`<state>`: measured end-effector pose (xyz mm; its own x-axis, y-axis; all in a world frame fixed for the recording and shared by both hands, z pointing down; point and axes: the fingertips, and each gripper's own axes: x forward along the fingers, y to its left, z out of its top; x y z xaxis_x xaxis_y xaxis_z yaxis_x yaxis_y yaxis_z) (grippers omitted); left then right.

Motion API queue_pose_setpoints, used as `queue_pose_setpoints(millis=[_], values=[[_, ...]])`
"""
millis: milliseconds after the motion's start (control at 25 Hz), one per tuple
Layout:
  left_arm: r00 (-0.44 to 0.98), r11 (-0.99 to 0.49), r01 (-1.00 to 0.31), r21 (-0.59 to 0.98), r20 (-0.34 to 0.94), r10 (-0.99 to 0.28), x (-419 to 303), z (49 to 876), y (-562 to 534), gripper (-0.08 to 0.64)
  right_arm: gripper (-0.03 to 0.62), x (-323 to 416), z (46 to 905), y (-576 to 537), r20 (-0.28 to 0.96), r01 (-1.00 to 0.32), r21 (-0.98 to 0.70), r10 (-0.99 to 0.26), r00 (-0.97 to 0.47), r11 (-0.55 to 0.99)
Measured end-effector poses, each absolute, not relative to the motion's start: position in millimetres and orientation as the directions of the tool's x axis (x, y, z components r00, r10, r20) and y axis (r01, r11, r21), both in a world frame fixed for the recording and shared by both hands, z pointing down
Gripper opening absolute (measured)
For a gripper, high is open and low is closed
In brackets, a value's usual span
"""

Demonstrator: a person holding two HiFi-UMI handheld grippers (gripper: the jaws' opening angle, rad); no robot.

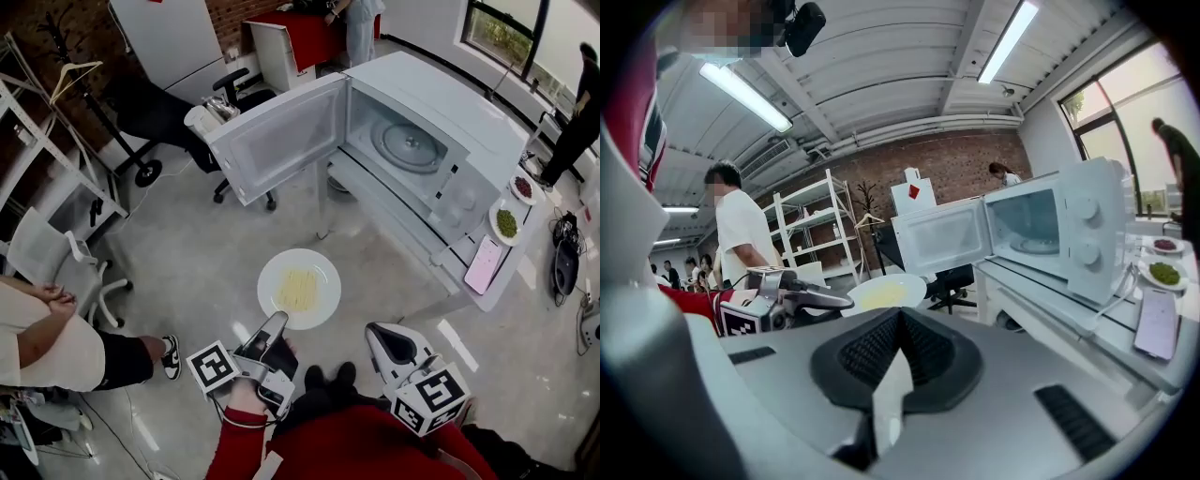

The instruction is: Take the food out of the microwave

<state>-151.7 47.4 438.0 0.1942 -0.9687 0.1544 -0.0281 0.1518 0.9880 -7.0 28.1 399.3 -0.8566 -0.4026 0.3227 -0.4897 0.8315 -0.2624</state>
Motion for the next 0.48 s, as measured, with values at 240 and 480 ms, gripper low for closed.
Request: queue_pose_setpoints(millis=[240,480], values=[[0.208,0.138,-0.025,0.99,0.14,-0.968,-160,429,72,0.02,0.011,-29,395,48,0.317,-0.463,-0.253,-0.379,-0.869,0.849],[0.213,0.127,-0.01,0.992,0.126,-0.969,-166,426,94,0.02,0.011,-45,394,65,0.301,-0.442,-0.245,-0.366,-0.881,0.863]])
